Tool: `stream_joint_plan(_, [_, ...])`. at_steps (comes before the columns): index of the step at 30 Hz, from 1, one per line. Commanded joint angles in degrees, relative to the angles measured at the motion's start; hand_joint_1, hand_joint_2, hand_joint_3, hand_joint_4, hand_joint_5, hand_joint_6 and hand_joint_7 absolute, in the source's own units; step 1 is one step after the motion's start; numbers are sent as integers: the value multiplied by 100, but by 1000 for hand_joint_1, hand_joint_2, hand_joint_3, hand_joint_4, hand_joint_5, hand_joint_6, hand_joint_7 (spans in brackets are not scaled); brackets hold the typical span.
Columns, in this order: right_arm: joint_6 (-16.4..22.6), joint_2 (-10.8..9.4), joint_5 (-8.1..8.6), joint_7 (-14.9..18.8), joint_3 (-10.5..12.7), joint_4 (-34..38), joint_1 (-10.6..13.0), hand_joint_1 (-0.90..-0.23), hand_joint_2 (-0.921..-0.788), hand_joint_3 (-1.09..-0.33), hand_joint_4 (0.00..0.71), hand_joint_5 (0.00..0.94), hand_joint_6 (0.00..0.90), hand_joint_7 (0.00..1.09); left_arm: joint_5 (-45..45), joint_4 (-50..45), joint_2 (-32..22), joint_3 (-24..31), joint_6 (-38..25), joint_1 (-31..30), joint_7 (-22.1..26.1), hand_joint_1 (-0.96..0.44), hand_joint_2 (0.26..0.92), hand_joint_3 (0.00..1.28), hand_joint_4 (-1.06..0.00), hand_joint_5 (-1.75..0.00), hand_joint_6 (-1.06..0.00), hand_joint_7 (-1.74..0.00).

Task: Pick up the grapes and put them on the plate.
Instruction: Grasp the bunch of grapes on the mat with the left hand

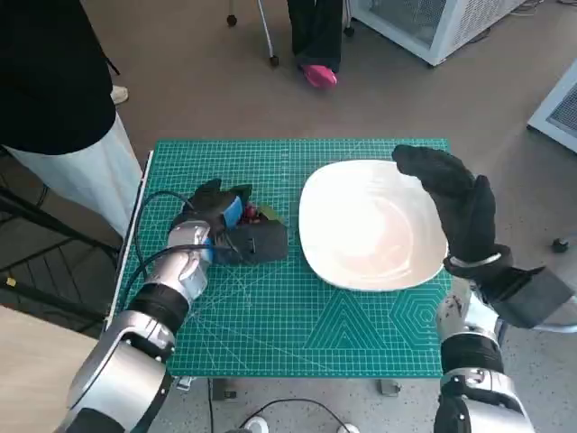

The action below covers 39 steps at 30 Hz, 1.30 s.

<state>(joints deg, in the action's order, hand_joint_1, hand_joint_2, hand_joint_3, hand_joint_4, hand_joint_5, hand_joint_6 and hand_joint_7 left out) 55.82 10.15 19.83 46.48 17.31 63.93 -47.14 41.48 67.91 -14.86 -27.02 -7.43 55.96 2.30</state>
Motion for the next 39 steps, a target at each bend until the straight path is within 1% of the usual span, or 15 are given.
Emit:
stream_joint_plan(1, [-8,51,-87,-2,-31,50,30,-450,-921,-537,283,0,258,0,-18,250,74,-101,-1,24,-46,-303,742,1,-209,-28,-346,-46])
stream_joint_plan(3, [-9,56,-80,5,-31,51,27,-451,-921,-537,283,0,258,0,7,297,81,-141,0,46,-86,-261,748,3,-280,-40,-405,-63])
stream_joint_plan(5, [-7,62,-76,13,-30,50,28,-453,-921,-536,283,0,258,0,63,333,75,-210,-1,61,-154,-199,772,6,-401,-90,-494,-95])
stream_joint_plan(6, [-7,65,-73,17,-29,48,29,-454,-921,-536,283,0,258,0,99,344,68,-252,-5,64,-202,-159,796,7,-475,-170,-552,-130])
stream_joint_plan(7, [-8,68,-70,21,-27,47,29,-454,-921,-536,283,0,258,0,137,351,61,-299,-13,65,-257,-125,821,13,-525,-292,-590,-206])
stream_joint_plan(8, [-10,71,-69,23,-26,46,29,-456,-921,-536,283,0,258,0,173,355,54,-343,-22,65,-314,-89,850,32,-562,-488,-612,-355])
stream_joint_plan(10, [-19,78,-67,25,-24,52,24,-458,-921,-536,283,0,258,0,236,360,43,-423,-39,62,-424,-46,885,95,-555,-898,-588,-718])
stream_joint_plan(11, [-26,83,-65,26,-22,57,20,-460,-921,-536,283,0,258,0,261,362,39,-458,-46,59,-473,-30,897,128,-537,-1071,-570,-881])
stream_joint_plan(12, [-33,87,-61,28,-19,61,17,-461,-921,-537,283,0,258,0,277,364,36,-488,-51,56,-517,-21,904,151,-518,-1186,-561,-989])
stream_joint_plan(13, [-40,90,-57,32,-16,64,14,-461,-921,-537,283,0,258,0,287,366,33,-515,-56,52,-556,-14,909,168,-499,-1260,-555,-1064])
stream_joint_plan(15, [-46,92,-49,36,-13,65,13,-461,-921,-537,283,0,258,0,292,374,29,-557,-57,48,-614,-6,916,194,-466,-1359,-549,-1169])
stream_joint_plan(20, [-37,88,-46,29,-16,56,11,-452,-921,-539,283,0,258,0,291,394,33,-609,-65,56,-680,0,920,224,-419,-1444,-541,-1249])
stream_joint_plan(25, [-47,83,-29,45,-12,46,3,-443,-921,-541,283,0,258,0,224,416,54,-587,-75,79,-660,1,921,231,-416,-1454,-528,-1269])
stream_joint_plan(34, [-62,81,-14,58,-8,41,-9,-431,-921,-544,283,0,258,0,77,454,65,-498,-59,120,-596,0,920,189,-481,-1469,-568,-1145])
stream_joint_plan(39, [-60,67,-9,63,-16,12,-3,-430,-921,-545,284,0,258,1,53,450,54,-505,-52,118,-588,0,920,175,-495,-1477,-591,-1098])
